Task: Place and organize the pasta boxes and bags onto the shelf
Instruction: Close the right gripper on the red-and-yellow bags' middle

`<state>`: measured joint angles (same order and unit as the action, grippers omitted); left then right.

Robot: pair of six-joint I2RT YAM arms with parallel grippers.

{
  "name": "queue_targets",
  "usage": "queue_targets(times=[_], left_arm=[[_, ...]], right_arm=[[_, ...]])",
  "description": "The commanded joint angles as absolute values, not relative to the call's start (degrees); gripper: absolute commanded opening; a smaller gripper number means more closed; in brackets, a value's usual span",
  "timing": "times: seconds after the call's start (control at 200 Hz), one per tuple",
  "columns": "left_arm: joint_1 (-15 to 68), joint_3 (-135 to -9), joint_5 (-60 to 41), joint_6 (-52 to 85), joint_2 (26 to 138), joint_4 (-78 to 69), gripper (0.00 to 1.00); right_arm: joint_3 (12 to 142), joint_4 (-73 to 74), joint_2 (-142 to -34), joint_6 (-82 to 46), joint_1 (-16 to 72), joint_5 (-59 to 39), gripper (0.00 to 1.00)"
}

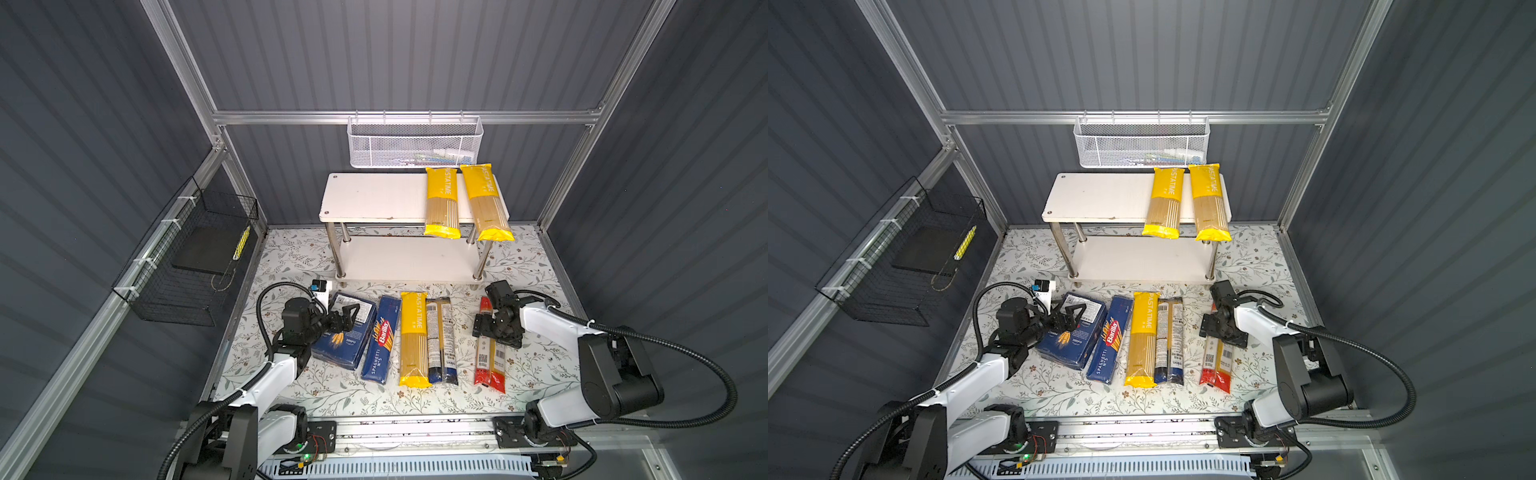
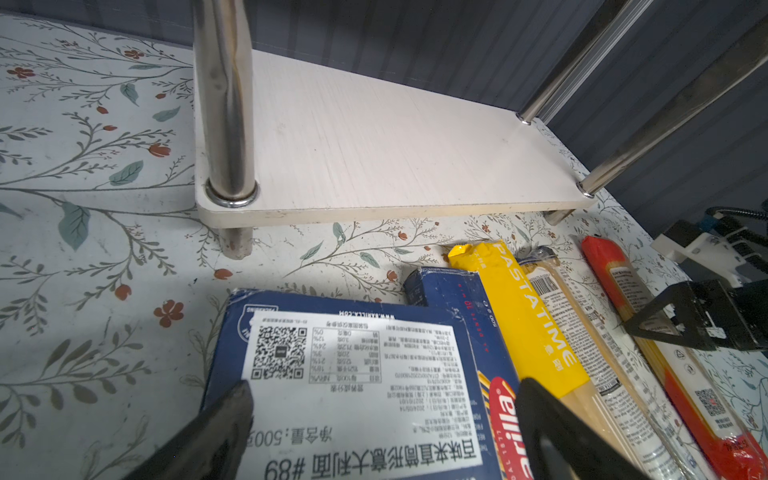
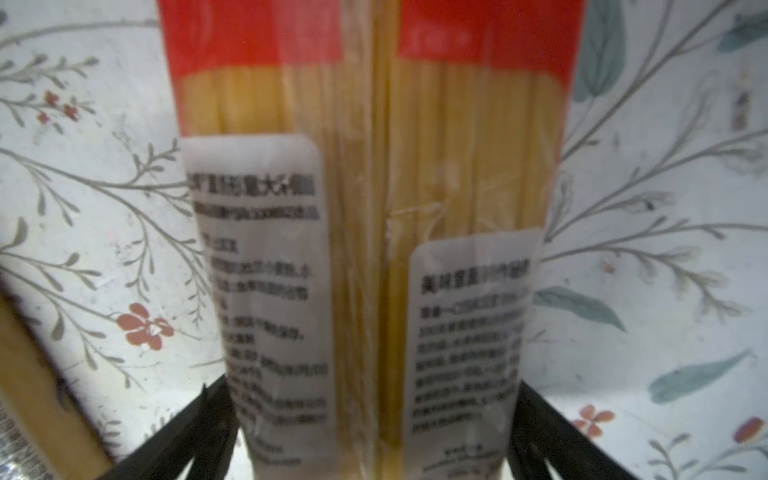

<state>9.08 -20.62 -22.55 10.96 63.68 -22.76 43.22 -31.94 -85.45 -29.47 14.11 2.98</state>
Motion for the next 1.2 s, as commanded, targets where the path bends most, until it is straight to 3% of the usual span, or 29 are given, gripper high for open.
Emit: queue_targets(times=[0.0,0.44,1.196], left_arm=[[9.5,-21.6,-22.7,10.3,63.5,-22.7,0.99],[9.5,-21.7,-22.6,10.3,63.5,-22.5,0.99],[9.5,-21.7,-22.5,10.3,63.6,-22.6,0.99]], right_arm=[[44.3,-33.0,-86.8,-28.9,13.9,1.7,0.9],[42.5,-32.8,-85.5,-28.3,14.0,-0.5,0.7],[38.7,-27.4,-78.3,-30.1,14.0,-4.3,0.49]])
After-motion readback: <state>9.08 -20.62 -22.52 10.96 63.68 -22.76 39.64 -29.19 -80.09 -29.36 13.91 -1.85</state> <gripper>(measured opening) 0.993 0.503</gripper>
